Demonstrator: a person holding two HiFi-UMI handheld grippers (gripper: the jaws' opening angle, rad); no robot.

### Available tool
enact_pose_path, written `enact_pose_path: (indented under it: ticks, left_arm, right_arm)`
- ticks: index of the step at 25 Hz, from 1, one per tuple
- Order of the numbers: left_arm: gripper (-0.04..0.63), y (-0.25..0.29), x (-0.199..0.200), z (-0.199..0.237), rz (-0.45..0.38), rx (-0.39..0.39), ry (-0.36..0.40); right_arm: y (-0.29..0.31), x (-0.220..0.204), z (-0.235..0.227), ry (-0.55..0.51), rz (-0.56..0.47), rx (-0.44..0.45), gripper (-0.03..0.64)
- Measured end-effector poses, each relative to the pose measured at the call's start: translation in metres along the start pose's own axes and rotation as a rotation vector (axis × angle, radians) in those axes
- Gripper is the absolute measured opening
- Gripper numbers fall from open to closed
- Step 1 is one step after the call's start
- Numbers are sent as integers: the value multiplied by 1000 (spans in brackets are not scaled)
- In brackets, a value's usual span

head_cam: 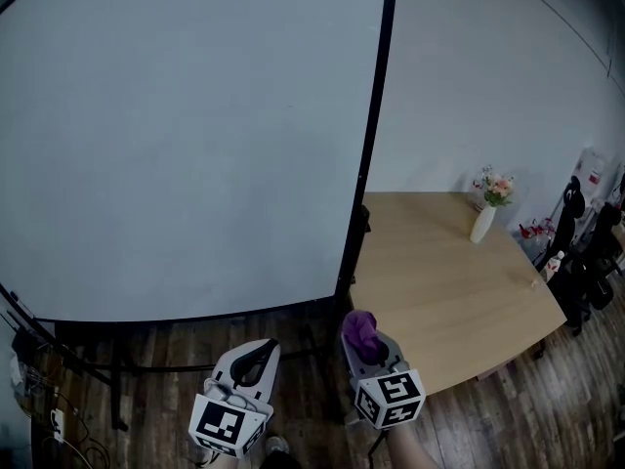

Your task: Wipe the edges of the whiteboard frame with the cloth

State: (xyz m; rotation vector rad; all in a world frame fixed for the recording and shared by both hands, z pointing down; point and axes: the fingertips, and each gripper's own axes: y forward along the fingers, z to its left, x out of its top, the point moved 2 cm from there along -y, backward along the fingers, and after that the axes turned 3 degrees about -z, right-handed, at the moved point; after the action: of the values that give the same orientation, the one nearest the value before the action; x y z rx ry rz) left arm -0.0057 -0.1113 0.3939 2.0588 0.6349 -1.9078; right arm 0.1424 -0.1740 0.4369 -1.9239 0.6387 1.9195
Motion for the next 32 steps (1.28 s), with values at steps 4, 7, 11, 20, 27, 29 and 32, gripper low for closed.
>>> enact_pose_path:
  ticks: [4, 7, 11, 20, 27, 29, 32]
  left_arm:
    - [18, -14, 9, -20, -10, 20, 12]
    - [18, -25, 15, -34, -22, 34, 17]
    - [18, -39, 22, -50, -32, 59, 23]
    - [18, -65, 26, -77, -30, 107, 25]
    - [18, -81, 21, -94, -17, 121, 12]
    - [18, -83, 21, -97, -18, 123, 9]
    - [18, -85, 21, -104, -20, 124, 6]
  right_arm:
    - [-27, 13, 7, -27, -31, 21, 97]
    - [-47, 22, 13, -57, -52, 41, 97]
    - [-69, 30, 19, -80, -74, 69, 97]
    - [-112, 32, 30, -123, -94, 125, 98]
    - [-139, 25, 43, -148, -105, 160, 98]
    - [-143, 22, 46, -142, -106, 170, 98]
    - [-150, 19, 47, -129, -110, 175, 98]
